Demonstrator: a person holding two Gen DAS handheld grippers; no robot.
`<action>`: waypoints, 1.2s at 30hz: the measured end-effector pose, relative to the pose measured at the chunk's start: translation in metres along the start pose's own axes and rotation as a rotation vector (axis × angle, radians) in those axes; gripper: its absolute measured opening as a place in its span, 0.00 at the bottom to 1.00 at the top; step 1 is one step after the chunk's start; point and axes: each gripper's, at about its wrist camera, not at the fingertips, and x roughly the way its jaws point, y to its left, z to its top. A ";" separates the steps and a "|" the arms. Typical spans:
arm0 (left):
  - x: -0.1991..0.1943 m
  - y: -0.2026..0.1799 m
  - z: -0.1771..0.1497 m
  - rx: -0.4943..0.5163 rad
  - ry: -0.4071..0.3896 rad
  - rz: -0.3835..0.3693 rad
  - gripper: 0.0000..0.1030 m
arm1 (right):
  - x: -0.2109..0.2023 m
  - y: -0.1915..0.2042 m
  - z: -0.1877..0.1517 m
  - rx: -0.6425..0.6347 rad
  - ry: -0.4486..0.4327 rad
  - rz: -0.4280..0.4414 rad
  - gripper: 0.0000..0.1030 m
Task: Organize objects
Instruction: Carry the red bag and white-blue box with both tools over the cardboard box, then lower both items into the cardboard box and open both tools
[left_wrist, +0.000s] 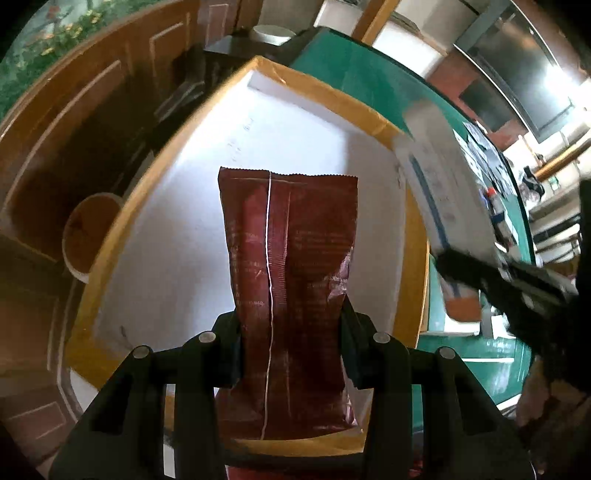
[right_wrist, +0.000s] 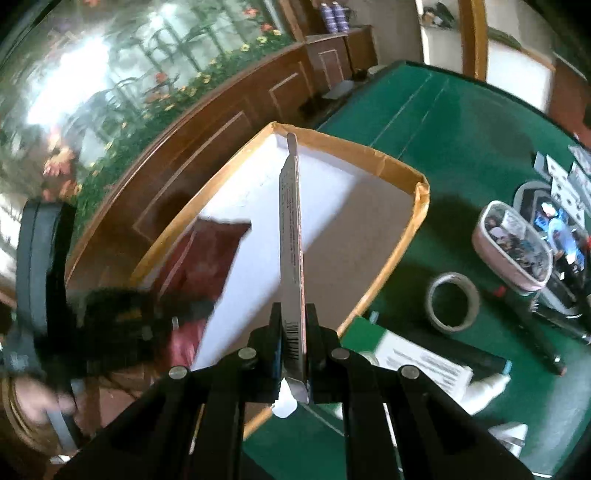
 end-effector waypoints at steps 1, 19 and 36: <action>0.004 -0.005 -0.001 0.008 0.007 -0.004 0.40 | 0.006 -0.002 0.005 0.029 -0.010 -0.008 0.07; 0.037 -0.046 -0.017 0.235 0.073 -0.020 0.41 | 0.054 -0.035 0.023 0.219 -0.004 -0.144 0.08; 0.017 -0.039 -0.014 0.108 0.030 -0.081 0.71 | 0.025 -0.018 0.021 0.096 -0.088 -0.131 0.58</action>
